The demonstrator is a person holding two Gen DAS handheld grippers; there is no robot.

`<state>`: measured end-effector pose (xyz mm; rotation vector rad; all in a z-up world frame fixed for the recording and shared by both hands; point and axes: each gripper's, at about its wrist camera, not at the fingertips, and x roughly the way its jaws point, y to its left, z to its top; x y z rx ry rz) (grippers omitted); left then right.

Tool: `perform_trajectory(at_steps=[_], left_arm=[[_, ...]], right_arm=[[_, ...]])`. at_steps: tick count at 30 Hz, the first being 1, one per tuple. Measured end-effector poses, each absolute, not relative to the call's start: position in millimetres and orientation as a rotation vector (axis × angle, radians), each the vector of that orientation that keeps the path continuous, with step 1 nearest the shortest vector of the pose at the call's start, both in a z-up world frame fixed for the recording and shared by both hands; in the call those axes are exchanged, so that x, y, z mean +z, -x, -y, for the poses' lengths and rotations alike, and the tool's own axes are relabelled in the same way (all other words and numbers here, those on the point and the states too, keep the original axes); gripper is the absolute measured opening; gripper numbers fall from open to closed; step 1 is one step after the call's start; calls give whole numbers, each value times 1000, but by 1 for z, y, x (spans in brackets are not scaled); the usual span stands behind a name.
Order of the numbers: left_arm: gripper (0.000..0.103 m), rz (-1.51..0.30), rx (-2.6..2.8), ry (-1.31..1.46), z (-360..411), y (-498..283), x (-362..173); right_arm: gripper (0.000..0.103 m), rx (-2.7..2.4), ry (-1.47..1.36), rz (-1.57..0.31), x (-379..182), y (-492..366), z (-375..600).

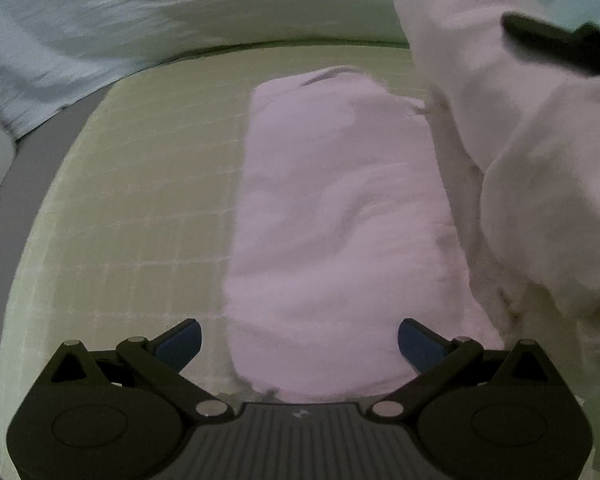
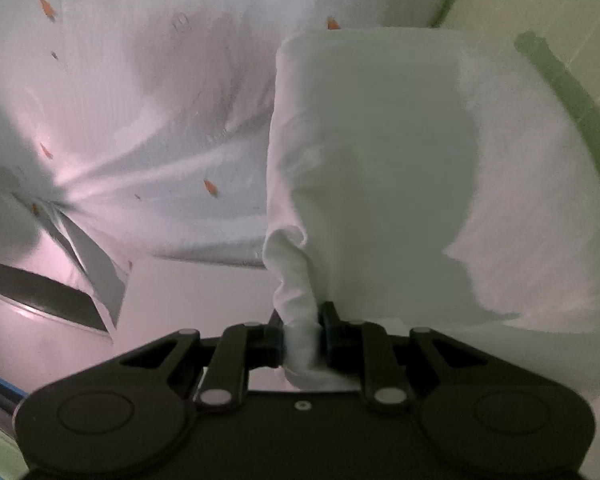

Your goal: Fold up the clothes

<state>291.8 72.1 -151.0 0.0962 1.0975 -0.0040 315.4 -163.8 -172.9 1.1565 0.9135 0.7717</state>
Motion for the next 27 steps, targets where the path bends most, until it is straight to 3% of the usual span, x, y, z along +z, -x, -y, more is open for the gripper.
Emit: perform_trajectory(at_steps=[5, 10, 11, 13, 14, 16, 17, 20, 22, 24, 27], left_arm=[[103, -1120, 62, 31, -100, -290, -153], [103, -1129, 96, 91, -112, -290, -154], [103, -1129, 100, 93, -112, -290, -153], [103, -1125, 103, 96, -112, -290, -152], [103, -1123, 104, 97, -113, -290, -151], [103, -1118, 107, 100, -114, -289, -150], [103, -1116, 109, 101, -115, -288, -149], [103, -1109, 116, 101, -117, -286, -147], [103, -1108, 120, 108, -118, -284, -147], [103, -1108, 123, 116, -120, -283, -147], [103, -1107, 129, 130, -120, -280, -146]], right_arm=[[20, 753, -1208, -1034, -203, -329, 141], [29, 682, -1134, -1131, -219, -331, 121], [35, 678, -1128, -1129, -219, -330, 119], [60, 714, -1179, -1102, -215, -329, 123], [79, 737, -1209, -1088, -213, -328, 125], [94, 780, -1255, -1063, -207, -327, 130], [95, 788, -1263, -1060, -205, -326, 132], [93, 770, -1242, -1020, -195, -319, 148], [79, 733, -1191, -938, -186, -310, 160], [39, 632, -1113, -903, -182, -305, 173], [19, 533, -1084, -948, -194, -301, 179]])
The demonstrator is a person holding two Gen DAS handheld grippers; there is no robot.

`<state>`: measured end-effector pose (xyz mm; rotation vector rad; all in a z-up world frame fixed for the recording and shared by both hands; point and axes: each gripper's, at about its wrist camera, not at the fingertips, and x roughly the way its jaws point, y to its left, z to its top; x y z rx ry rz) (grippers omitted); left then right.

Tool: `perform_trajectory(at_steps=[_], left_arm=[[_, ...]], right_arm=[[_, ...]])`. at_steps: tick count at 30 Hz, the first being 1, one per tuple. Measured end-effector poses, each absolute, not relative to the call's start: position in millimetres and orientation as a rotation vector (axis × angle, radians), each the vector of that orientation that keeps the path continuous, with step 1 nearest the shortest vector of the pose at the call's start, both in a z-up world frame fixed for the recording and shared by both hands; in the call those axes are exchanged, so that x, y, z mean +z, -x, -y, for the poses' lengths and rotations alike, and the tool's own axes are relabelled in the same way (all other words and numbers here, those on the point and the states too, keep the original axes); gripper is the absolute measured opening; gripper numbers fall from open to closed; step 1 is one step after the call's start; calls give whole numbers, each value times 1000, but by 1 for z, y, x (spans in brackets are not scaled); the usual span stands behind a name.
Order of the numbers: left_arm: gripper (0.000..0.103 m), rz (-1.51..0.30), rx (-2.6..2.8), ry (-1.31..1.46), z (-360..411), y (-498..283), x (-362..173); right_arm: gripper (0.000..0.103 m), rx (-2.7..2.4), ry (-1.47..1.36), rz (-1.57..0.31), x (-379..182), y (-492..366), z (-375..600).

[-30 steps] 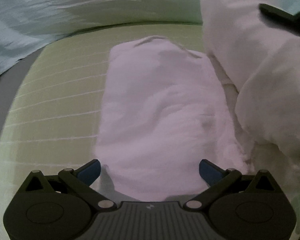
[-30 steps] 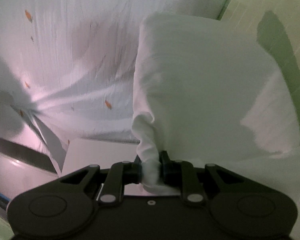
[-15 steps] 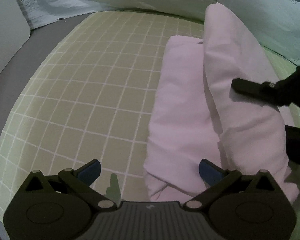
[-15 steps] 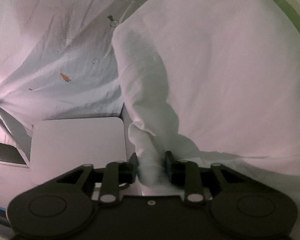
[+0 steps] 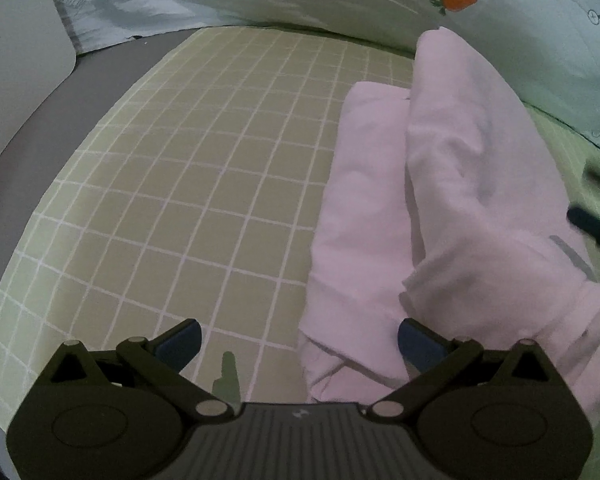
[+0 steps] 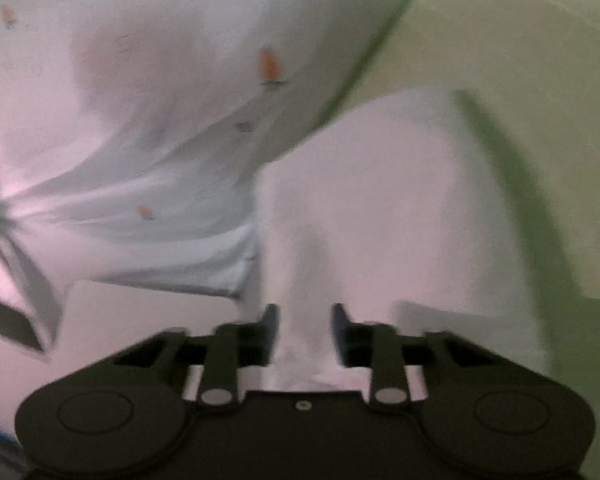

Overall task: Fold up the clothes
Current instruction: 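Open the right tool and release the folded strip on the mat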

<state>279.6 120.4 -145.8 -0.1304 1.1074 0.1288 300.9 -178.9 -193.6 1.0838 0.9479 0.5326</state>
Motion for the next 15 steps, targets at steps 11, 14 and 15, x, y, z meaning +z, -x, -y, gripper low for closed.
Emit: perform_trajectory(at_steps=[11, 14, 15], left_arm=[[103, -1054, 243, 185, -140, -262, -130], [103, -1031, 276, 253, -156, -255, -122], [103, -1023, 282, 276, -160, -253, -119]], right_arm=[[15, 743, -930, -1150, -212, -278, 105], [15, 804, -854, -1178, -208, -274, 84], [15, 813, -844, -1187, -208, -275, 80]])
